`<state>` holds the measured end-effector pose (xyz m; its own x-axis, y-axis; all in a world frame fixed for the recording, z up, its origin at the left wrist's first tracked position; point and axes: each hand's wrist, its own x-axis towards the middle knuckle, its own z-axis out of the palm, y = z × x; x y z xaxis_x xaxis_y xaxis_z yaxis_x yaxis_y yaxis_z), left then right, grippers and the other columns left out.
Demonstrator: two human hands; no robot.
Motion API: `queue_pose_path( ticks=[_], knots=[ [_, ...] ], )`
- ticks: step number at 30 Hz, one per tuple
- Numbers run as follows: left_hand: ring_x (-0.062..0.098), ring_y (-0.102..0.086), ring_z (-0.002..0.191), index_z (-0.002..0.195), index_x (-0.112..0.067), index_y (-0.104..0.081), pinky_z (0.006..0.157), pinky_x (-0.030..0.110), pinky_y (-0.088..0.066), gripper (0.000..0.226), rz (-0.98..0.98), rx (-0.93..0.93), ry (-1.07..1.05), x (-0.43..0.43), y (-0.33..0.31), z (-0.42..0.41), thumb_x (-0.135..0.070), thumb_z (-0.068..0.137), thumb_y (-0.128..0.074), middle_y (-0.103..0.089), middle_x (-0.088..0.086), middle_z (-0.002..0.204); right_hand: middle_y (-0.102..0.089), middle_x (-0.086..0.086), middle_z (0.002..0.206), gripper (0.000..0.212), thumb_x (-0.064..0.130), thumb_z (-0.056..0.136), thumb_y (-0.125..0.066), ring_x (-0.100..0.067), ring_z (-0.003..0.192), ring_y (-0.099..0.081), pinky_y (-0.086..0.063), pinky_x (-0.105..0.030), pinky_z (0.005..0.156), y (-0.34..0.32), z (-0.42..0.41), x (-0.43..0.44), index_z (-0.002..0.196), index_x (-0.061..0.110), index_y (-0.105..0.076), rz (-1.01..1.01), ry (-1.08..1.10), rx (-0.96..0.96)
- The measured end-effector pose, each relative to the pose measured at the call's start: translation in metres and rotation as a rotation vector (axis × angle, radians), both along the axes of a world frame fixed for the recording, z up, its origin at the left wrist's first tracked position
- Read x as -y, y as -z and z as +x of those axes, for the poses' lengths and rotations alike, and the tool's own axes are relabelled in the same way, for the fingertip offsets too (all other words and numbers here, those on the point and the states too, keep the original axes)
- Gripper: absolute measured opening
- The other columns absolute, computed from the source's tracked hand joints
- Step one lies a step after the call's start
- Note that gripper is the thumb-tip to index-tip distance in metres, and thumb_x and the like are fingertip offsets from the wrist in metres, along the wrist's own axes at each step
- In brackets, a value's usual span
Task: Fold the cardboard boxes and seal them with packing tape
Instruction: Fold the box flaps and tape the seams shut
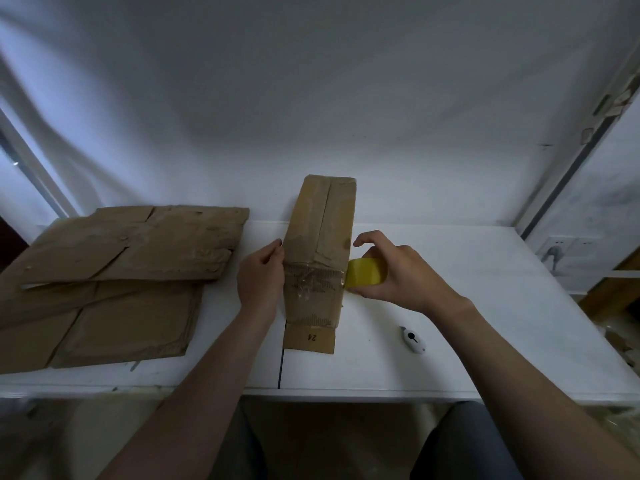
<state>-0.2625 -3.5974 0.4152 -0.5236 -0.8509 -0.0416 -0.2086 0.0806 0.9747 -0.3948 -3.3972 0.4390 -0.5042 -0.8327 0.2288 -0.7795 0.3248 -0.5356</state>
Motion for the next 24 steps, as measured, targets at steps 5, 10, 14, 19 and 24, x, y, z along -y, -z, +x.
queue_pose_path(
  ticks=[5, 10, 14, 19, 24],
  knots=[
    [0.006, -0.057, 0.104, 0.146, -0.030, -0.052, 0.092, 0.033, -0.049, 0.040, -0.270, 0.095, 0.056, -0.011, 0.002, 0.010, -0.033, 0.106, -0.046, -0.062, -0.003, 0.134, -0.063, 0.012, 0.100, 0.064, 0.045, 0.078, -0.085, -0.006, 0.090, -0.059, -0.046, -0.015, 0.070, -0.004, -0.001, -0.005, 0.124, 0.049, -0.040, -0.005, -0.047, -0.019],
    [0.022, -0.057, 0.121, 0.150, -0.026, -0.027, 0.088, 0.038, -0.053, 0.111, -0.367, 0.204, 0.087, -0.022, 0.008, 0.007, -0.084, 0.065, -0.067, -0.049, 0.003, 0.144, -0.060, 0.023, 0.129, 0.056, 0.044, 0.083, -0.079, -0.004, 0.103, -0.057, -0.050, -0.025, 0.085, -0.008, -0.001, 0.003, 0.130, 0.043, -0.049, 0.109, -0.133, -0.112],
    [0.023, -0.059, 0.120, 0.150, -0.025, -0.030, 0.092, 0.043, -0.056, 0.124, -0.418, 0.211, 0.079, -0.017, 0.014, 0.009, -0.087, 0.051, -0.071, -0.053, 0.003, 0.142, -0.062, 0.020, 0.128, 0.063, 0.075, 0.079, -0.065, -0.009, 0.107, -0.060, -0.049, -0.031, 0.086, -0.006, 0.013, 0.011, 0.130, 0.041, -0.052, 0.120, -0.008, -0.148],
    [0.017, -0.069, 0.098, 0.152, -0.024, -0.038, 0.086, 0.044, -0.059, 0.116, -0.379, 0.160, 0.094, -0.009, 0.015, 0.017, -0.080, 0.057, -0.076, -0.069, 0.001, 0.119, -0.069, 0.012, 0.098, 0.055, 0.078, 0.078, -0.063, -0.016, 0.088, -0.064, -0.039, -0.026, 0.067, 0.001, 0.029, 0.032, 0.113, 0.037, -0.060, 0.097, 0.287, -0.293],
    [0.005, -0.067, 0.087, 0.149, -0.022, -0.046, 0.082, 0.031, -0.058, 0.087, -0.273, 0.067, 0.135, 0.007, 0.019, 0.027, -0.044, 0.074, -0.085, -0.072, -0.007, 0.100, -0.056, 0.012, 0.086, 0.040, 0.059, 0.082, -0.074, -0.017, 0.082, -0.050, -0.038, -0.029, 0.069, -0.004, 0.026, 0.030, 0.112, 0.039, -0.058, 0.144, 0.275, -0.190]
  ],
)
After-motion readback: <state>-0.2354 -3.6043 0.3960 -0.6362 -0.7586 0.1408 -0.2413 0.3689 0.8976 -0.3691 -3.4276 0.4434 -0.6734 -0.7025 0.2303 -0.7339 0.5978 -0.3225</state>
